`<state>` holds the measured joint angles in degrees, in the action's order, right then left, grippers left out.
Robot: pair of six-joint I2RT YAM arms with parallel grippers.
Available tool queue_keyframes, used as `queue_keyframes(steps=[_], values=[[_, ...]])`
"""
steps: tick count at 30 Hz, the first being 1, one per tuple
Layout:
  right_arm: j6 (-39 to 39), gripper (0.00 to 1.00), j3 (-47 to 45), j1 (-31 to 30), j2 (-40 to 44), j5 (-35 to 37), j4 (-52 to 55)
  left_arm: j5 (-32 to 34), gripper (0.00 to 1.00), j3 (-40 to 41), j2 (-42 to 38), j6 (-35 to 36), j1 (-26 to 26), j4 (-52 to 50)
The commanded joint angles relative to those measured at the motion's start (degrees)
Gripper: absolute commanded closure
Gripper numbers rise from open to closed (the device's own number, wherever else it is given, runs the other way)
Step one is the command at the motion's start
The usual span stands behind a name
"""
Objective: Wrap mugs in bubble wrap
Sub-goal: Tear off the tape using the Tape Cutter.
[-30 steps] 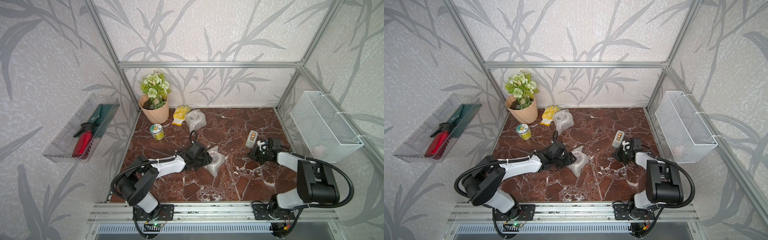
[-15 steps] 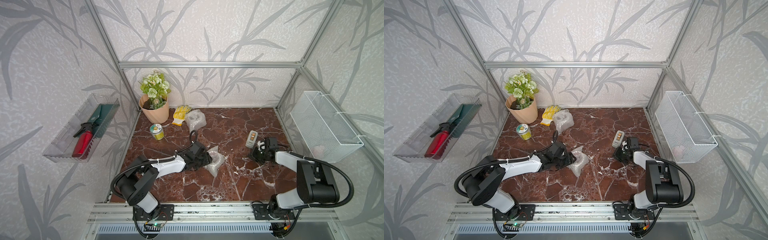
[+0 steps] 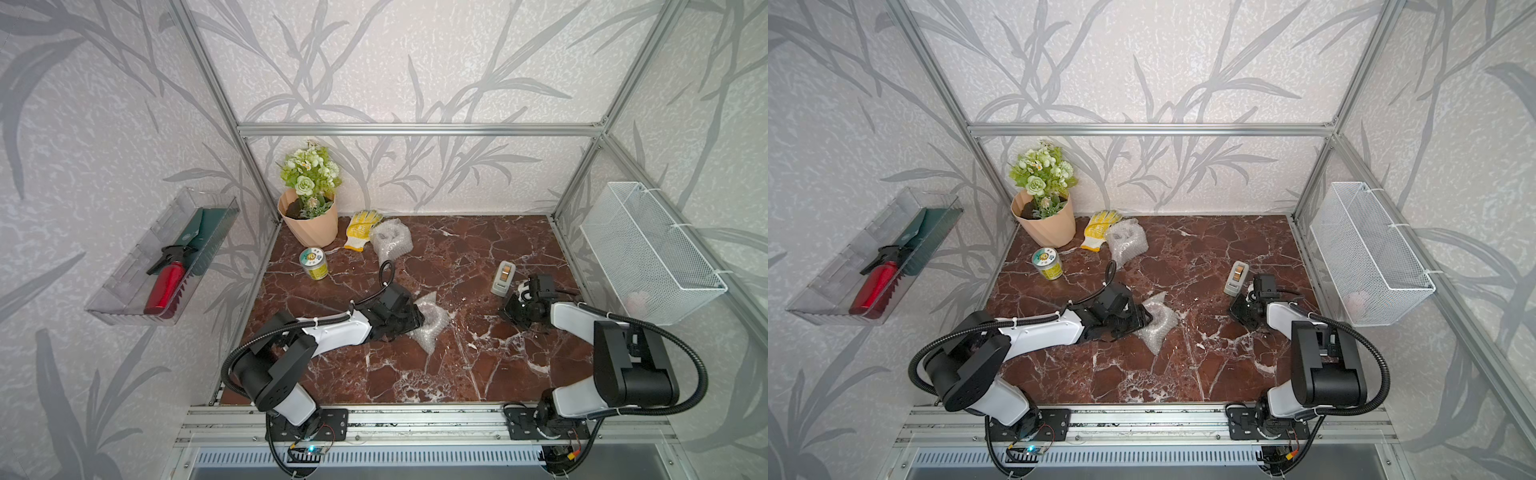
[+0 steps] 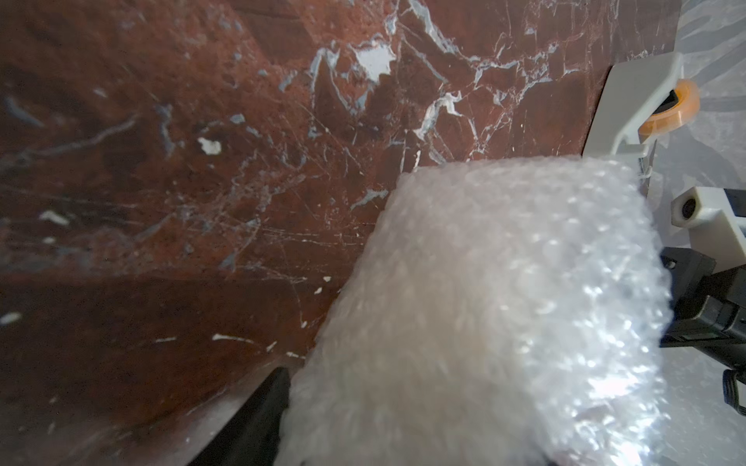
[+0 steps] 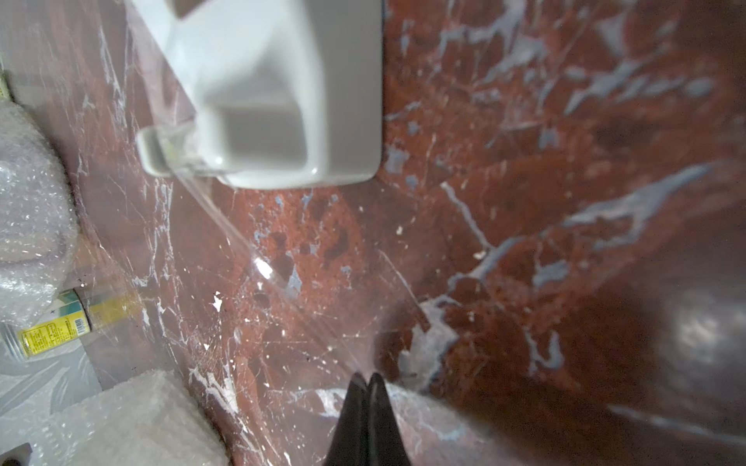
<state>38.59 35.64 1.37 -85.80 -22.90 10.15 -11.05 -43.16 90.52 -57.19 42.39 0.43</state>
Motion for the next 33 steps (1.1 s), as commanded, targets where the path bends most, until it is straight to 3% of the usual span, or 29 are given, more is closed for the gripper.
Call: queue_keyframes(steps=[1, 26, 33], values=[[0.9, 1.0, -1.7, -0.8, -1.1, 1.0, 12.6, 1.4, 0.34, 1.1, 1.9, 0.3, 0.2, -8.0], [-4.8, 1.0, 6.1, -1.9, -6.8, 11.2, 28.8, 0.1, 0.34, 1.0, 4.1, 1.3, 0.4, -5.0], [-6.1, 1.0, 7.7, -2.0, -8.6, 10.9, 31.1, -0.3, 0.34, 0.8, 5.0, 1.8, 0.4, -4.0]])
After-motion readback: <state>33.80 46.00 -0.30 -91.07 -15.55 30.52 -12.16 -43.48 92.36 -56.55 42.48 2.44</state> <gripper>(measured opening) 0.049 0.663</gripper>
